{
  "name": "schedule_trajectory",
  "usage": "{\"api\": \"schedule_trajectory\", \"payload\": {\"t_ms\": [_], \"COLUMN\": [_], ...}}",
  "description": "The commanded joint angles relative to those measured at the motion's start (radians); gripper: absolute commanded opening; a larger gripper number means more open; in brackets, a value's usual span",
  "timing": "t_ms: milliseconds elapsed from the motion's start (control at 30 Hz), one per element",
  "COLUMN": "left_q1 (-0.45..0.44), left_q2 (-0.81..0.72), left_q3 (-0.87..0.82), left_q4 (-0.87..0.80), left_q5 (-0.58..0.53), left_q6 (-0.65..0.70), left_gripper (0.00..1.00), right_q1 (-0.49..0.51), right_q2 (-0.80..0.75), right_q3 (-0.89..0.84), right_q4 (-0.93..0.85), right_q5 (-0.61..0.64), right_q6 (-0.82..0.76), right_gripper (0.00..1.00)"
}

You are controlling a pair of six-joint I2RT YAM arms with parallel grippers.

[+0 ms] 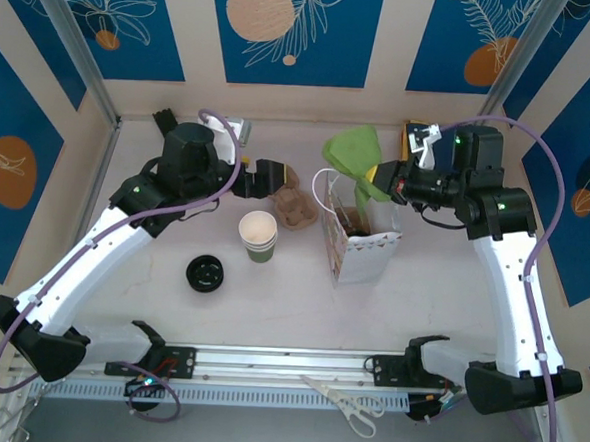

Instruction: Pack the takeout coffee

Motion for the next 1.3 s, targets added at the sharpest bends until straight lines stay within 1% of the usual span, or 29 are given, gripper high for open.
{"api": "schedule_trajectory", "payload": {"t_ms": [0,167,633,867,1133,1267], "left_q1": [0.01,0.009,0.008,0.007,0.006,0.006], "left_q2": [-0.025,-0.025,-0.005,-0.004,-0.008,-0.01], "left_q3": [-0.011,-0.007,0.002,-0.001,-0.001,0.0], "left_q4": [0.006,0.002,0.008,0.011,0.005,0.0], "left_q5": [-0.007,-0.015,-0.012,-0.009,-0.014,-0.017], "left_q6": [-0.012,-0.011,-0.02,-0.023,-0.015,-0.009], "left_gripper": [1.0,1.0,1.0,1.0,1.0,1.0], "right_q1": [-0.03,-0.061,-0.112,-0.124,-0.126,-0.124], "right_q2": [-0.01,-0.01,-0.057,-0.054,-0.035,-0.025], "right_q3": [-0.026,-0.054,-0.131,-0.146,-0.14,-0.107], "right_q4": [-0.043,-0.081,-0.176,-0.218,-0.233,-0.259], "right_q5": [-0.11,-0.154,-0.163,-0.106,-0.066,-0.021], "right_q6": [-0.045,-0.093,-0.187,-0.244,-0.267,-0.286], "right_gripper": [0.0,0.0,0.0,0.0,0.0,0.0]}}
